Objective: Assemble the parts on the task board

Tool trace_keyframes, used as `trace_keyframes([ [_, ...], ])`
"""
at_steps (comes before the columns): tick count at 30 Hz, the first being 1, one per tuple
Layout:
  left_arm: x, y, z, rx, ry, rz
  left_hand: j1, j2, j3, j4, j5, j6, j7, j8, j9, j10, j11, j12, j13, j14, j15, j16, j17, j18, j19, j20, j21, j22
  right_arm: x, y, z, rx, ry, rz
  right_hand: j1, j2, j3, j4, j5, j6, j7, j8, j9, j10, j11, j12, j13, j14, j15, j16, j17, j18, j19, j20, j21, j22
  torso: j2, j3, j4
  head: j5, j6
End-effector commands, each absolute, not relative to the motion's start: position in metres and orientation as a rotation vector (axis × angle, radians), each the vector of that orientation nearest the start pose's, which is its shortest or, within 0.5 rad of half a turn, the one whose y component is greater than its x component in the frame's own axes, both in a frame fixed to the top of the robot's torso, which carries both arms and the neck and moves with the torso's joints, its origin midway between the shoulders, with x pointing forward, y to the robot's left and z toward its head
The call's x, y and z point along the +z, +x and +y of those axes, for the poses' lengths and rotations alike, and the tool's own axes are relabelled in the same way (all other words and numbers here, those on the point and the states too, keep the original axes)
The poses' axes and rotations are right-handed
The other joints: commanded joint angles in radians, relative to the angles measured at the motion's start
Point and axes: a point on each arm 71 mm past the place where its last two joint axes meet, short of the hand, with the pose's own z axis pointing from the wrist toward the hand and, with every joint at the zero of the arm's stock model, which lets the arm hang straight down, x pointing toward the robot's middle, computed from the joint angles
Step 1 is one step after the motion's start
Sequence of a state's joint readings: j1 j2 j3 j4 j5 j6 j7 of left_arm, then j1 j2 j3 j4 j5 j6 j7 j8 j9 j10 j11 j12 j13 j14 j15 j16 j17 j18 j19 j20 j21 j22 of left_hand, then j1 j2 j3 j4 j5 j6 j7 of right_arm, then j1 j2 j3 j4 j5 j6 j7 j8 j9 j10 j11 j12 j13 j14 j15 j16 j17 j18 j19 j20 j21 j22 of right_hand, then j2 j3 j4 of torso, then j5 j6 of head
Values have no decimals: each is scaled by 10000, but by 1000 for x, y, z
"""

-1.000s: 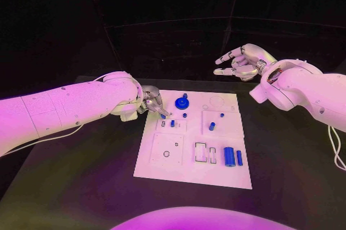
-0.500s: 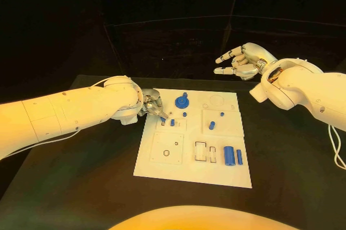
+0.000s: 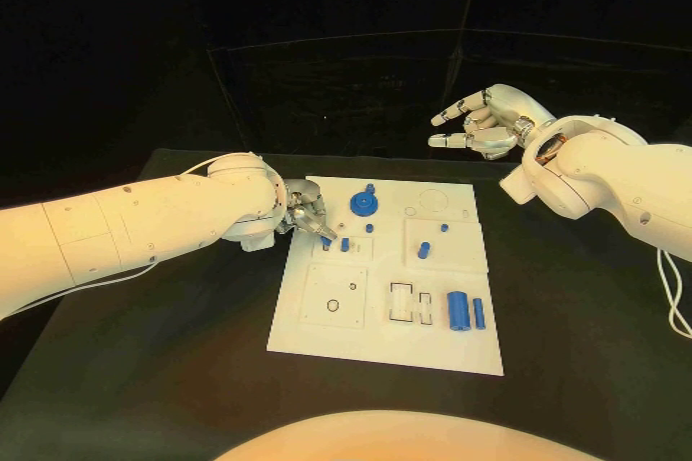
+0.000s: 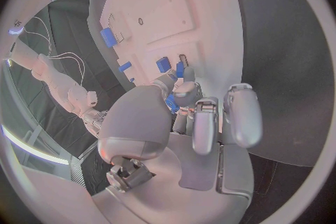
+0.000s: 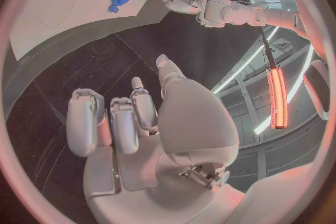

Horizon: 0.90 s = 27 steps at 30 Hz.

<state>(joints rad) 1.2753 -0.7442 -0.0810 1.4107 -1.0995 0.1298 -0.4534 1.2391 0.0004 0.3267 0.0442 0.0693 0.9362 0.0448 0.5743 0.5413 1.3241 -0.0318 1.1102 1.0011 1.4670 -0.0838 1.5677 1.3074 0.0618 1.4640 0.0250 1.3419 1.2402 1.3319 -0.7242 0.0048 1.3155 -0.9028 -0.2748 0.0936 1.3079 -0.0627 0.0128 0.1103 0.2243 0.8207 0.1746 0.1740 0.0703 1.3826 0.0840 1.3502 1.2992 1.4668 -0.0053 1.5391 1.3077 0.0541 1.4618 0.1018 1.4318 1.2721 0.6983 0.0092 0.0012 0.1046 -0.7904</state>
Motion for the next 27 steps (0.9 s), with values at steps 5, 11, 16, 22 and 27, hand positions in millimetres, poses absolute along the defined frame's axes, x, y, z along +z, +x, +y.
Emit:
trace_keyframes([
  [5,-214,502,202,-3960,-925,22991,74,-26,1085,-1023,-14,23,-71,63,8,51,-27,-23,-4,1038,-71,31,2634,73,33,-68,38,14,-110,547,-199,10095,2319,15701,-21,130,-77,0,56,-48,-9,43,-16,-81,7,-28,-5,865,96,-47,1912,55,-35,39,-40,-11,-2,3,1,19,-18],
  [11,-214,501,205,-3876,-946,23054,74,-26,1085,-1023,-14,23,-71,63,8,51,-27,-23,-4,1038,-71,31,2634,73,33,-68,38,14,-110,547,-198,10103,2311,15704,-21,130,-77,0,56,-48,-9,43,-16,-81,7,-28,-5,865,96,-47,1912,55,-35,39,-40,-11,-2,1,9,17,-31],
  [16,-215,501,206,-3852,-922,23115,74,-26,1085,-1023,-14,23,-71,63,8,51,-27,-23,-4,1038,-71,31,2634,73,33,-68,38,14,-110,547,-198,10113,2303,15710,-21,130,-77,0,56,-48,-9,43,-16,-81,7,-28,-5,865,96,-47,1912,55,-35,39,-40,-11,-1,3,3,32,-46],
  [22,-217,499,205,-3834,-872,23215,60,-46,1132,-1041,-14,30,-71,67,12,60,-28,-22,-4,1038,-71,31,2634,71,37,-68,43,24,-110,547,-198,10125,2290,15734,-21,130,-77,0,56,-48,-9,43,-16,-81,7,-28,-5,865,96,-47,1912,55,-35,39,-40,-11,-2,2,0,27,-63],
  [27,-217,498,206,-3828,-859,23250,60,-46,1132,-1041,-14,30,-71,67,12,60,-28,-22,-4,1038,-71,31,2634,71,37,-68,43,24,-111,547,-198,10129,2285,15743,-21,130,-77,0,56,-48,-9,43,-16,-81,7,-28,-5,865,96,-47,1912,55,-35,39,-40,-11,-2,7,-1,34,-63],
])
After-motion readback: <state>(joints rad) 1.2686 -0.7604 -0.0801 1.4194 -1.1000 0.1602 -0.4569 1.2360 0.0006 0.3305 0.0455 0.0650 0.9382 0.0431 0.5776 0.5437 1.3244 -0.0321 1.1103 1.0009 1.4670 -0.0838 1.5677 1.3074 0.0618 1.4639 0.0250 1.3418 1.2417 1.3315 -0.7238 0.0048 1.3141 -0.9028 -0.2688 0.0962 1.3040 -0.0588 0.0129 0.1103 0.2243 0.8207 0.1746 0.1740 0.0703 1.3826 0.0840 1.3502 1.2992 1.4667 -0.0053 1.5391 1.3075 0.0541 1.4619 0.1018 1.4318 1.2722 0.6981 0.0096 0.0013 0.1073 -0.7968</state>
